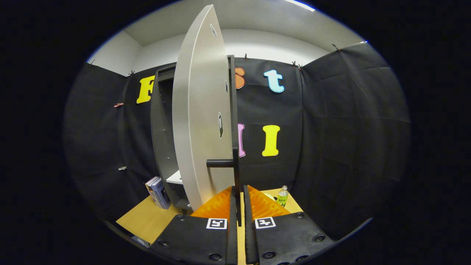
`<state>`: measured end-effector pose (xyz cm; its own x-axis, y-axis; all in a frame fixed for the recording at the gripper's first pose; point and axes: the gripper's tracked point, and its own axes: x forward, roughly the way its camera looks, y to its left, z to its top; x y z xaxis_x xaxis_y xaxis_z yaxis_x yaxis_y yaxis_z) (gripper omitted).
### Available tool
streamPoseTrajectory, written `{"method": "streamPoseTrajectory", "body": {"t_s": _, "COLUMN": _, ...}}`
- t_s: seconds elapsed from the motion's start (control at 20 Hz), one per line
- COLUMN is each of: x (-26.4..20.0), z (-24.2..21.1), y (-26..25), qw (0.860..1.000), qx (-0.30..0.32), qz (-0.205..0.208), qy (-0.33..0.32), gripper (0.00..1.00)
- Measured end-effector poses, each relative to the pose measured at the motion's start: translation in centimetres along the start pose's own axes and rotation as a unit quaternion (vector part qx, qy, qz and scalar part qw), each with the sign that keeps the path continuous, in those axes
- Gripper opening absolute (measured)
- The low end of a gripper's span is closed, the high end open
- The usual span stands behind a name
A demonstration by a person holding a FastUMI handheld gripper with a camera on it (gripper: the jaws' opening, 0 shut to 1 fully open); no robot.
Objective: Open the shoe cabinet door, grab the shoes and put them into the shoe cabinet, then close the shoe cabinet door.
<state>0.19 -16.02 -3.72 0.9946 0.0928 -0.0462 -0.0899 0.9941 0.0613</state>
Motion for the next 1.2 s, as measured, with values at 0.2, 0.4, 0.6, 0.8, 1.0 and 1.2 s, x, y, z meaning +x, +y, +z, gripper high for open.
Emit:
{"method": "streamPoseTrajectory", "body": {"t_s": 0.2, "x": 0.0, "z": 0.1, "y": -1.2, "qw": 1.000, "qx": 0.006, "qz": 0.010, "qy": 0.002, "gripper": 0.13}}
{"method": "streamPoseTrajectory", "body": {"t_s": 0.4, "x": -0.2, "z": 0.0, "y": -1.1, "qw": 1.000, "qx": 0.002, "qz": 0.007, "qy": -0.003, "gripper": 0.13}}
{"method": "streamPoseTrajectory", "body": {"t_s": 0.6, "x": -1.6, "z": -0.2, "y": -1.3, "qw": 1.000, "qx": -0.001, "qz": -0.015, "qy": -0.011, "gripper": 0.13}}
{"method": "streamPoseTrajectory", "body": {"t_s": 0.8, "x": -3.6, "z": -1.2, "y": -0.9, "qw": 0.998, "qx": -0.034, "qz": -0.043, "qy": -0.011, "gripper": 0.16}}
{"method": "streamPoseTrajectory", "body": {"t_s": 1.0, "x": -6.3, "z": -4.4, "y": 3.1, "qw": 0.998, "qx": -0.037, "qz": -0.039, "qy": 0.016, "gripper": 0.33}}
{"method": "streamPoseTrajectory", "body": {"t_s": 1.2, "x": -7.0, "z": -11.0, "y": 8.5, "qw": 0.996, "qx": -0.015, "qz": -0.006, "qy": 0.086, "gripper": 0.72}}
